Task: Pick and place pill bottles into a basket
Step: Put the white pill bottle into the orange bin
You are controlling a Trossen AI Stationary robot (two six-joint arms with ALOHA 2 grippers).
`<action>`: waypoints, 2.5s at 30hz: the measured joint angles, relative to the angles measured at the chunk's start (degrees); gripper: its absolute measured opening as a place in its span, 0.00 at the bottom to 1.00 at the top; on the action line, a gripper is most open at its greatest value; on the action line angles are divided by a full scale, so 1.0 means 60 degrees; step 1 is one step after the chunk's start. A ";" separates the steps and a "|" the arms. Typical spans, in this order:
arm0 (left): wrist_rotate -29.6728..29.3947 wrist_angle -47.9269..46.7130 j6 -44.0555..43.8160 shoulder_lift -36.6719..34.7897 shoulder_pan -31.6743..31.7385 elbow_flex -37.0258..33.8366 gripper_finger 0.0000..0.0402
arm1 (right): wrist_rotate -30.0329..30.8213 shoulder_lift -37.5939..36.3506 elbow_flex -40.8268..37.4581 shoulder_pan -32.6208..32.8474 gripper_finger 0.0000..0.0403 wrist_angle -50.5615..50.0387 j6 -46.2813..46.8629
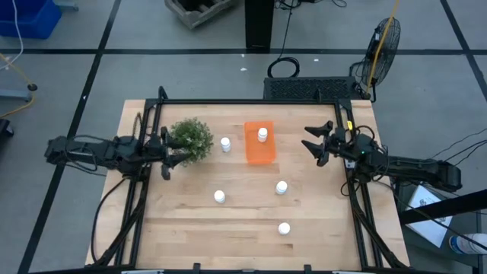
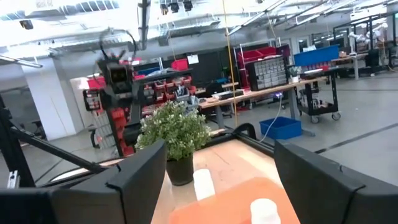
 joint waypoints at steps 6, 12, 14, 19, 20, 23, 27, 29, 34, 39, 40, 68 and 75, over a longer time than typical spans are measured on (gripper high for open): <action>-0.0478 -0.3295 0.0457 0.3473 0.0553 0.3733 0.46 | -0.0003 0.0000 -0.0009 0.0000 0.71 -0.0248 -0.0002; 0.0659 -0.5875 0.0573 0.6049 0.1534 0.7376 0.46 | -0.0007 0.0000 -0.0015 0.0000 0.71 -0.0267 -0.0001; 0.1069 -0.7158 0.0362 0.6831 0.1888 0.8509 0.46 | -0.0007 0.0000 -0.0015 0.0000 0.71 -0.0272 0.0008; 0.1427 -0.9465 0.0505 0.8612 0.2595 1.0474 0.46 | -0.0011 0.0000 -0.0022 0.0000 0.71 -0.0394 0.0067; 0.1534 -0.9541 0.0709 0.8927 0.2685 1.0711 0.46 | -0.0011 0.0000 -0.0022 0.0000 0.71 -0.0388 0.0069; 0.1763 -0.9814 0.1179 0.9675 0.2921 1.1294 0.47 | -0.0011 0.0000 -0.0023 0.0000 0.71 -0.0388 0.0072; 0.1818 -1.0443 0.1217 1.0636 0.3136 1.1844 0.50 | -0.0011 0.0000 -0.0025 0.0000 0.71 -0.0401 0.0182; 0.1774 -1.0698 0.1187 1.1053 0.3218 1.1951 0.55 | -0.0011 0.0000 -0.0025 0.0000 0.71 -0.0402 0.0263; 0.1739 -1.0987 0.1629 1.1948 0.3362 1.1959 0.68 | -0.0011 0.0000 -0.0025 0.0000 0.71 -0.0405 0.0281; 0.1746 -1.0719 0.2489 1.2605 0.3320 1.1959 0.79 | -0.0011 0.0000 -0.0025 0.0000 0.71 -0.0406 0.0288; 0.1747 -1.0600 0.2630 1.2725 0.3317 1.1959 0.81 | -0.0011 0.0000 -0.0025 0.0000 0.71 -0.0410 0.0288; 0.1842 -0.9498 0.4090 1.4348 0.4027 1.1173 0.82 | -0.0022 -0.0004 -0.0026 0.0004 0.71 -0.0804 0.0321; 0.2473 -0.8949 0.4199 1.4330 0.4266 1.0649 0.82 | -0.0022 -0.0004 -0.0028 0.0004 0.71 -0.0785 0.0321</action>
